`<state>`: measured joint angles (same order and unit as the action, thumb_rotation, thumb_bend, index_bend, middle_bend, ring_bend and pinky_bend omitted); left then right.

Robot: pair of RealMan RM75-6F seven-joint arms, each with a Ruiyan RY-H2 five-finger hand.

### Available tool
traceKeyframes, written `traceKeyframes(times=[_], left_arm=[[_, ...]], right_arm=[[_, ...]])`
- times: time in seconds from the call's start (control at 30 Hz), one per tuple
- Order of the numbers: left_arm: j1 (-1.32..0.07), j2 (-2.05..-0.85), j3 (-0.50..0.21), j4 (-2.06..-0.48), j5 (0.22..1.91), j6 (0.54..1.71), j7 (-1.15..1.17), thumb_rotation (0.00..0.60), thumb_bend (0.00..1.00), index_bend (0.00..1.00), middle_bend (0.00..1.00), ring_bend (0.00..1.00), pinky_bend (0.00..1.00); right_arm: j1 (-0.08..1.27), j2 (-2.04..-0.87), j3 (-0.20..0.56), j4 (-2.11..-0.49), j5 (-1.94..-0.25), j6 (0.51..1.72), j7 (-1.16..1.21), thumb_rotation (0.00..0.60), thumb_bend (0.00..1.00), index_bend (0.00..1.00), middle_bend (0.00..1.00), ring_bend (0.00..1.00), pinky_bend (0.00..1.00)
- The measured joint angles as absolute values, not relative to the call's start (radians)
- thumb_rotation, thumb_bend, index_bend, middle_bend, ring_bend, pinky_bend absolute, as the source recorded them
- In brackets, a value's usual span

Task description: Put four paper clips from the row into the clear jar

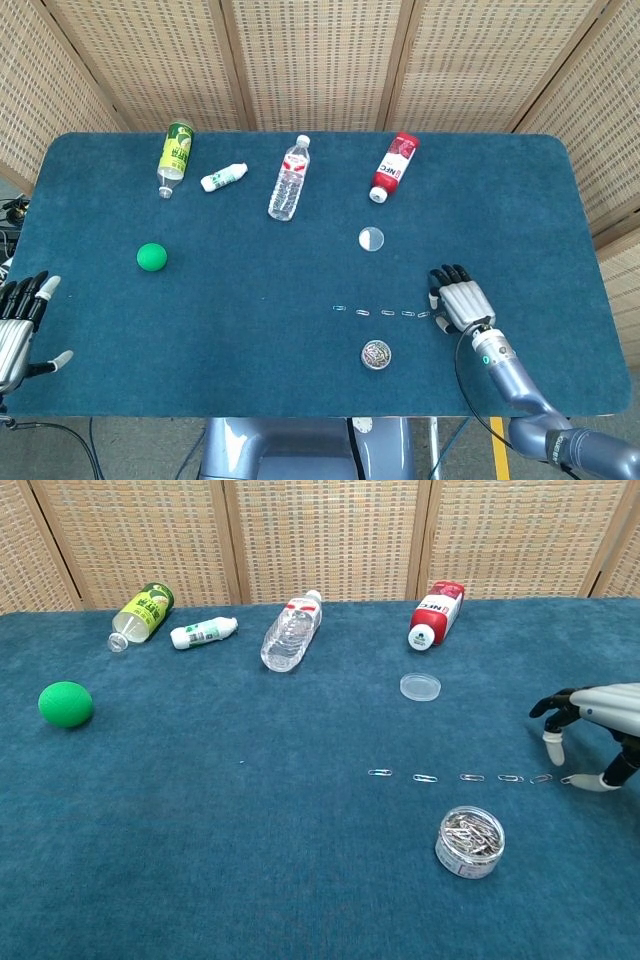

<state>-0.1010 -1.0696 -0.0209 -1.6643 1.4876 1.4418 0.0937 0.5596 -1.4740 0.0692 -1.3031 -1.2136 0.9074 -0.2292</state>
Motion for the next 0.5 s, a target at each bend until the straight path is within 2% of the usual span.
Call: traceKeyframes(times=[0.5], left_arm=[[-0.104, -1.072, -0.022, -1.663, 1.483, 1.436, 0.099, 0.600, 0.00, 0.00, 0.00, 0.00, 0.00]], right_arm=[[0.560, -1.488, 0.067, -1.263, -1.212, 0.886, -0.216, 0.600, 0.32, 0.50, 0.11, 0.00, 0.00]])
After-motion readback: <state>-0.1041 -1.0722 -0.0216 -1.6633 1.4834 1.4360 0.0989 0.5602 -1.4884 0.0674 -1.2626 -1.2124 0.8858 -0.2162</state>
